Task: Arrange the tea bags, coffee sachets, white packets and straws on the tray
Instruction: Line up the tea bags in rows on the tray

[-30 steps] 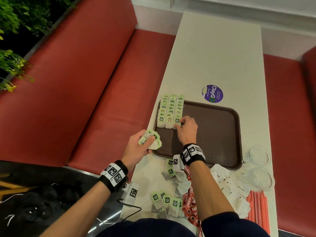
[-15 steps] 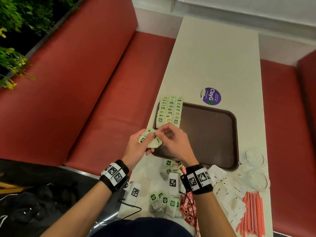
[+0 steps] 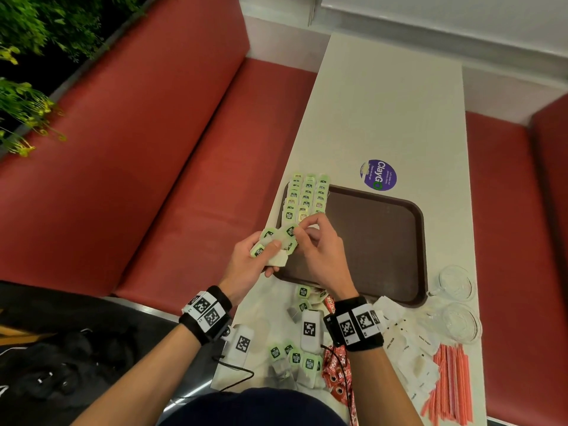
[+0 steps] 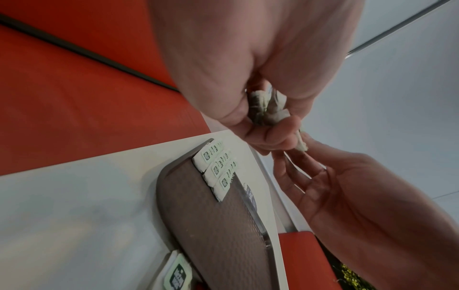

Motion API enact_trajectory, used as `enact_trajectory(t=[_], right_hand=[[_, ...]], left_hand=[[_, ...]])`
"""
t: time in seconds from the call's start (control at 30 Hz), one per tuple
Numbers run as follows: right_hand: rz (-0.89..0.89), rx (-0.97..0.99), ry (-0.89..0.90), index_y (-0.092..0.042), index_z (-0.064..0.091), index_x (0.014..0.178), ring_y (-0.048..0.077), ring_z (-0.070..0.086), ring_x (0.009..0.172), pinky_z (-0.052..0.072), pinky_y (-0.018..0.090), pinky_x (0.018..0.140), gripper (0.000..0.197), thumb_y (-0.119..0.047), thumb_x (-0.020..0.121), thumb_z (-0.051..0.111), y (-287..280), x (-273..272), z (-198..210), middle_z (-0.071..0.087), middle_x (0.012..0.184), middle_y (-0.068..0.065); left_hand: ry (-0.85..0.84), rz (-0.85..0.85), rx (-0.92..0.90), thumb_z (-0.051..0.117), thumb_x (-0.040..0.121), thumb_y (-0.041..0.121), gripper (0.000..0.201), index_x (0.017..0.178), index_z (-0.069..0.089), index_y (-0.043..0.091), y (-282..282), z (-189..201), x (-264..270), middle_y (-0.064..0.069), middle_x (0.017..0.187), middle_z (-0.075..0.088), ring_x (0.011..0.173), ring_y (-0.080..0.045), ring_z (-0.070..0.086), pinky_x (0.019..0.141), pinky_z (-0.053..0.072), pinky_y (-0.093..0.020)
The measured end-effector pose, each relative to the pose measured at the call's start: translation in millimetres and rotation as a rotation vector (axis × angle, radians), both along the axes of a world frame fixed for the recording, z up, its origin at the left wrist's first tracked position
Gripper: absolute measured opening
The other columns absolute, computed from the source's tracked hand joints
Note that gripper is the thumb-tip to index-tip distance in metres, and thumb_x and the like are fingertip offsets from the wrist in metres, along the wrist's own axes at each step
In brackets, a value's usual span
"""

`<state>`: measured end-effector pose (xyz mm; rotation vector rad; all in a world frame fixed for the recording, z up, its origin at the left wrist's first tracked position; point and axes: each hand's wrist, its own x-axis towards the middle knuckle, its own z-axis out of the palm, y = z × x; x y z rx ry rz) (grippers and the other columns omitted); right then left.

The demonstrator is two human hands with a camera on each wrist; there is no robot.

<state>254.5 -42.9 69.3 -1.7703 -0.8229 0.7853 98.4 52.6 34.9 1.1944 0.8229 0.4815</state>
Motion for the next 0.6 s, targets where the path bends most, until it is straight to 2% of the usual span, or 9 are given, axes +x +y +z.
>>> enact_trajectory(t=[0.1,0.17,0.27,0.33,0.43,0.5,0.6], right_hand=[[-0.055,0.012,0.056,-0.024,0.051,0.113,0.02,0.078,0.084,0.06,0.048,0.091,0.011,-0.033,0.113,0.058,0.0,2.3,-0.6,0.083,0.093,-0.004],[-0.065,0.014,0.068,-0.023,0.053,0.113,0.018,0.077,0.088,0.061,0.038,0.087,0.013,-0.034,0.112,0.06,0.8,5.6,-0.7,0.083,0.096,-0.004],[-0.123,0.068,0.139,-0.015,0.056,0.112,0.017,0.077,0.089,0.059,0.025,0.079,0.015,-0.025,0.109,0.067,2.3,11.7,1.5,0.083,0.094,0.001],[-0.191,0.112,0.191,-0.012,0.059,0.112,0.022,0.076,0.085,0.06,0.026,0.077,0.016,-0.019,0.106,0.072,4.0,18.3,3.9,0.082,0.092,0.004],[-0.239,0.154,0.196,-0.016,0.066,0.116,0.023,0.079,0.093,0.064,0.03,0.08,0.019,-0.016,0.101,0.077,7.2,27.4,2.6,0.083,0.099,0.004],[-0.272,0.151,0.141,-0.021,0.072,0.114,0.02,0.079,0.095,0.065,0.033,0.084,0.016,-0.017,0.1,0.079,11.3,35.1,-2.9,0.083,0.1,0.001],[-0.273,0.062,-0.016,-0.025,0.076,0.106,0.01,0.078,0.091,0.062,0.026,0.085,0.01,-0.018,0.099,0.079,23.5,52.4,-23.7,0.082,0.099,-0.008]], left_hand=[[0.001,-0.006,0.015,0.067,0.107,0.016,0.017,0.115,0.071,0.002,2.8,-4.7,-1.1,-0.012,0.085,0.068,0.063,-0.022,0.052,0.05,0.042,-0.028],[-0.008,-0.001,0.015,0.069,0.106,0.016,0.018,0.114,0.071,0.0,4.3,-6.3,-1.0,-0.013,0.085,0.068,0.064,-0.021,0.052,0.05,0.041,-0.027],[-0.003,0.006,0.014,0.072,0.104,0.021,0.024,0.111,0.07,-0.002,6.3,-7.0,0.4,-0.014,0.086,0.069,0.064,-0.02,0.053,0.049,0.041,-0.027],[0.01,0.013,0.016,0.073,0.104,0.023,0.025,0.109,0.071,-0.001,7.8,-8.9,-0.6,-0.015,0.085,0.07,0.063,-0.021,0.053,0.049,0.041,-0.027],[0.023,0.018,0.017,0.074,0.104,0.025,0.026,0.107,0.071,0.0,9.4,-12.7,-3.3,-0.017,0.085,0.07,0.065,-0.027,0.05,0.049,0.041,-0.028],[0.029,0.022,0.014,0.074,0.103,0.026,0.026,0.108,0.071,0.001,10.4,-13.8,-4.5,-0.017,0.085,0.071,0.066,-0.028,0.049,0.049,0.041,-0.029],[0.048,0.027,0.015,0.075,0.103,0.027,0.027,0.108,0.071,0.002,14.0,-14.5,-8.3,-0.016,0.086,0.071,0.066,-0.029,0.049,0.05,0.041,-0.03]])
